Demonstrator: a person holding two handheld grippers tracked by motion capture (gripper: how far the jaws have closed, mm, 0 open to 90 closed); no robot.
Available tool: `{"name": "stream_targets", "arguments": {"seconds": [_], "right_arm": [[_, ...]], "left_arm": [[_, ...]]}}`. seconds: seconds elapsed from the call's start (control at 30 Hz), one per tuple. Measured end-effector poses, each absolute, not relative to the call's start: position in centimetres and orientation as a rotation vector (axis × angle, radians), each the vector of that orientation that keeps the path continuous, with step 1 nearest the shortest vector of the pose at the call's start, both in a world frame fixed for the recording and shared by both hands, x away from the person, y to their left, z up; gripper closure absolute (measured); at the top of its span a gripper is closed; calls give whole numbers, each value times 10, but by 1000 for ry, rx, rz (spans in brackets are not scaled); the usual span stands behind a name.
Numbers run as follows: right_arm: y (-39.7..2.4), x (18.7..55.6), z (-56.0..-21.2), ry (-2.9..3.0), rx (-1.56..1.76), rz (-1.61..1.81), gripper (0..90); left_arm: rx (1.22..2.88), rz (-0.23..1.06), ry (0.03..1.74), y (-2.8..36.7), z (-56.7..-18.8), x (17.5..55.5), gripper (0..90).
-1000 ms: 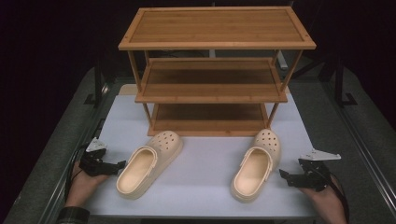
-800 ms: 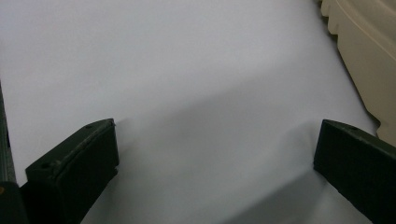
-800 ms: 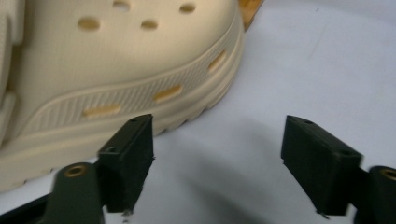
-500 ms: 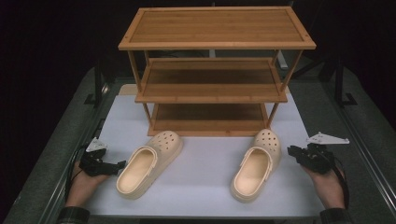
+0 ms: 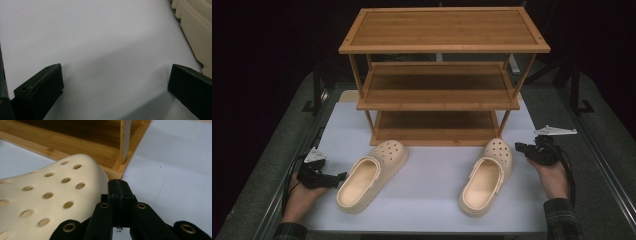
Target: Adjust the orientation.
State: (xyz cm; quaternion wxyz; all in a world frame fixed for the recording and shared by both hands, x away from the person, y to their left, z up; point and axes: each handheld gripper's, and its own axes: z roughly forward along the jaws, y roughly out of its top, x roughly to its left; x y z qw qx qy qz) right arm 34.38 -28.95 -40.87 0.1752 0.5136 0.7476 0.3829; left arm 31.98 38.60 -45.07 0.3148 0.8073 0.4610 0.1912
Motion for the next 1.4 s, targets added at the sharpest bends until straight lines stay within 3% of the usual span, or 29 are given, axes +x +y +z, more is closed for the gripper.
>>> {"name": "stream_targets", "arguments": {"seconds": [0.63, 1.4], "right_arm": [[-267, 366, -424, 2193, 1446, 1088, 900], [-175, 379, -424, 2363, 1260, 1159, 898]], "left_arm": [[2128, 503, 1217, 386, -451, 320, 0], [2125, 503, 1217, 386, -451, 320, 0]]}}
